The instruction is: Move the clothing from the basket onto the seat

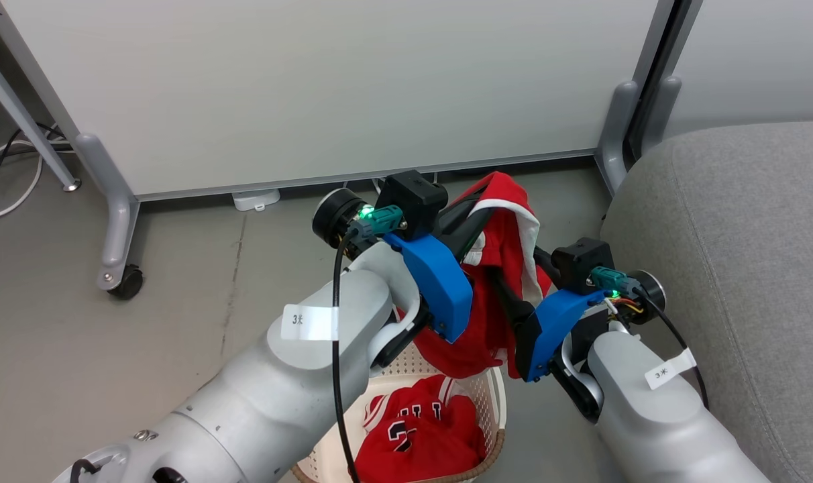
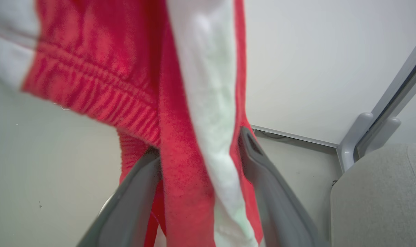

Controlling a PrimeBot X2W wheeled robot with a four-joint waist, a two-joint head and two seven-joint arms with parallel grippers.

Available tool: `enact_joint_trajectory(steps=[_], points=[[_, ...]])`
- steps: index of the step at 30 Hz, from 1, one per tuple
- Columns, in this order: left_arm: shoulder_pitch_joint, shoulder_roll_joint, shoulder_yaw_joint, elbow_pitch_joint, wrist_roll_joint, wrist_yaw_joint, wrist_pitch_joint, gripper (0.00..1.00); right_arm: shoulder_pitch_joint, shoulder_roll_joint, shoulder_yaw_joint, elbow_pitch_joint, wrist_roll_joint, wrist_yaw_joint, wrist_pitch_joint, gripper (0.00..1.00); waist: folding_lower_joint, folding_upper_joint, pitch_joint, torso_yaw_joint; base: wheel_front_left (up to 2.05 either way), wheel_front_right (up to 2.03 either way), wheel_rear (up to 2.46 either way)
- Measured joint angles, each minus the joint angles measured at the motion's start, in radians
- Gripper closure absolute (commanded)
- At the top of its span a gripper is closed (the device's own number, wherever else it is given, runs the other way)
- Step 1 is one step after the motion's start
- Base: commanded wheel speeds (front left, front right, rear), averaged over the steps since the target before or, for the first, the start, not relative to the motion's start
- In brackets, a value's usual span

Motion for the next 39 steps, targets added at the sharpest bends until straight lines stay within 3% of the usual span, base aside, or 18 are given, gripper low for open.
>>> enact_joint_trajectory(steps=[1, 22, 23, 25, 26, 27, 39], points=[[0.0, 0.0, -0.003, 0.0, -0.002, 0.0, -0.001, 1.0, -0.003, 0.0, 0.011, 0.006, 0.01, 0.0, 0.0, 1.0, 0.0, 0.0, -0.001, 0.0, 0.0, 0.0, 0.0], [-0.002, 0.0, -0.025, 0.034, -0.026, 0.007, -0.017, 1.0, -0.032, 0.0, 0.088, 0.051, 0.125, 0.0, -0.021, 1.0, -0.0001, 0.0, -0.017, -0.025, 0.0, 0.0, 0.0], [-0.002, 0.0, -0.025, 0.036, -0.027, 0.007, -0.017, 0.9, -0.032, 0.0, 0.089, 0.052, 0.128, 0.0, -0.021, 1.0, -0.0001, -0.0001, -0.018, -0.025, 0.0, 0.0, 0.0], [-0.002, 0.0, -0.026, 0.038, -0.03, 0.007, -0.017, 0.53, -0.032, 0.0, 0.092, 0.054, 0.133, 0.0, -0.022, 1.0, -0.0001, 0.0, -0.019, -0.026, 0.0, 0.0, 0.0], [-0.002, 0.0, -0.026, 0.039, -0.034, 0.007, -0.017, 0.1, -0.032, 0.0, 0.093, 0.055, 0.134, 0.0, -0.022, 1.0, 0.0, -0.0001, -0.019, -0.026, 0.0, 0.0, 0.0], [-0.002, 0.0, -0.026, 0.04, -0.034, 0.007, -0.017, 0.0, -0.032, 0.0, 0.093, 0.056, 0.135, 0.0, -0.022, 1.0, 0.0, 0.0, -0.019, -0.026, 0.0, 0.0, 0.0], [-0.003, 0.0, -0.035, 0.048, -0.049, 0.007, -0.019, 0.0, -0.032, 0.0, 0.09, 0.049, 0.137, 0.0, -0.022, 1.0, -0.0001, 0.0, -0.019, -0.026, 0.0, 0.0, 0.0]])
